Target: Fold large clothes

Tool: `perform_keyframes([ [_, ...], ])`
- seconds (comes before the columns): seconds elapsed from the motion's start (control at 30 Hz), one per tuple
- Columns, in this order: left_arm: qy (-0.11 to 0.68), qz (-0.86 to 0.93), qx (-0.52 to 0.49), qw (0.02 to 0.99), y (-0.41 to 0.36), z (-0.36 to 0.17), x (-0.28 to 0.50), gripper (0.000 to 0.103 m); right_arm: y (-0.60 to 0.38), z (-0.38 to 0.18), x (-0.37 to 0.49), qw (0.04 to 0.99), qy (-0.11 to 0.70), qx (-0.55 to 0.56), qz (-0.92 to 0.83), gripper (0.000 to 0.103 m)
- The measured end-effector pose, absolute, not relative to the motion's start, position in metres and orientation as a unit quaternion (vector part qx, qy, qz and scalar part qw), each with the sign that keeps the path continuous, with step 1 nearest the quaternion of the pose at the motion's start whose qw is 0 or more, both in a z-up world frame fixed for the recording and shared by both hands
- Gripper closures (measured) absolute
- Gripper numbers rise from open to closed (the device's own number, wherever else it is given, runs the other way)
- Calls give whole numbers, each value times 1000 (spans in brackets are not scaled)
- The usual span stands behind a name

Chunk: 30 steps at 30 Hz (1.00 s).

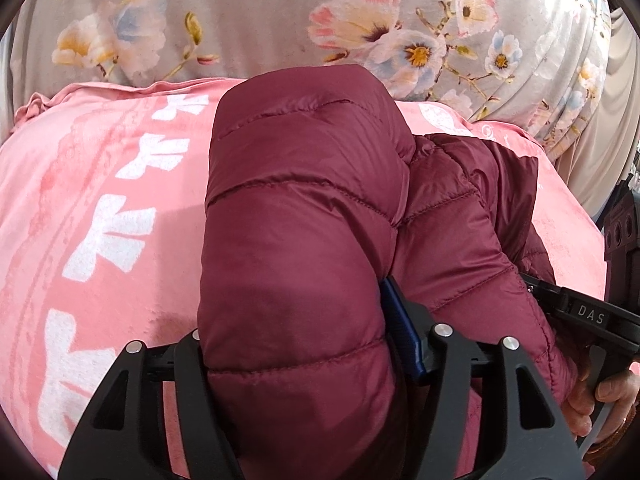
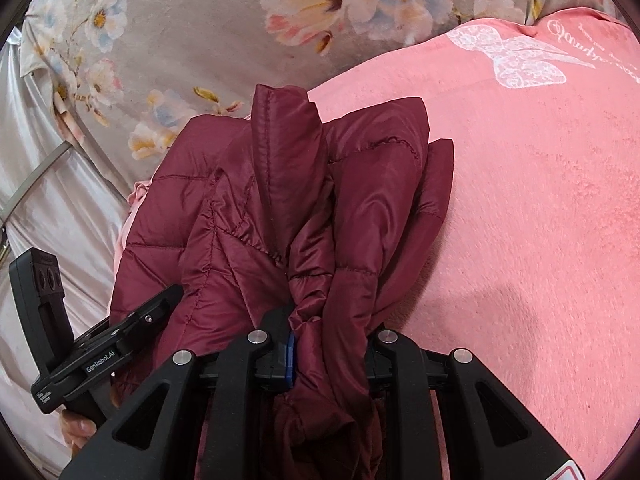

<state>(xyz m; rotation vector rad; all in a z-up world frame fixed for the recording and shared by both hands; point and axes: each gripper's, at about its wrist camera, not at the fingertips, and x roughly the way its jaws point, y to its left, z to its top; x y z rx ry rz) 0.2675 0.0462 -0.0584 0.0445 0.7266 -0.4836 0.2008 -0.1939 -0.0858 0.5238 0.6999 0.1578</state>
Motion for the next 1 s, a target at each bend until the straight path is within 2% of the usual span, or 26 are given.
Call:
perform_keyframes([
  [0.33, 349, -225, 13, 910, 48, -66, 269, 38, -199, -98, 211, 898, 349, 258, 77, 80],
  [0.43, 346, -220, 6, 912, 52, -68, 271, 34, -202, -99, 213, 895, 352, 264, 69, 71],
  [0.53, 340, -206, 13, 918, 53, -68, 270, 28, -205, -97, 213, 894, 360, 261, 54, 56],
  [0.57, 336, -195, 19, 921, 53, -67, 270, 22, -207, -96, 211, 895, 362, 257, 47, 52],
  [0.6, 332, -181, 29, 925, 53, -65, 269, 17, -210, -89, 208, 896, 365, 249, 36, 50],
  [0.77, 306, -132, 70, 940, 69, -40, 250, 14, -225, -44, 168, 918, 332, 212, -42, 48],
  [0.87, 297, -84, 77, 948, 83, -13, 240, 14, -199, -5, 158, 935, 309, 163, -51, 87],
  [1.0, 295, -20, 62, 953, 78, 18, 241, 16, -159, -14, 180, 934, 338, 106, -44, 93],
])
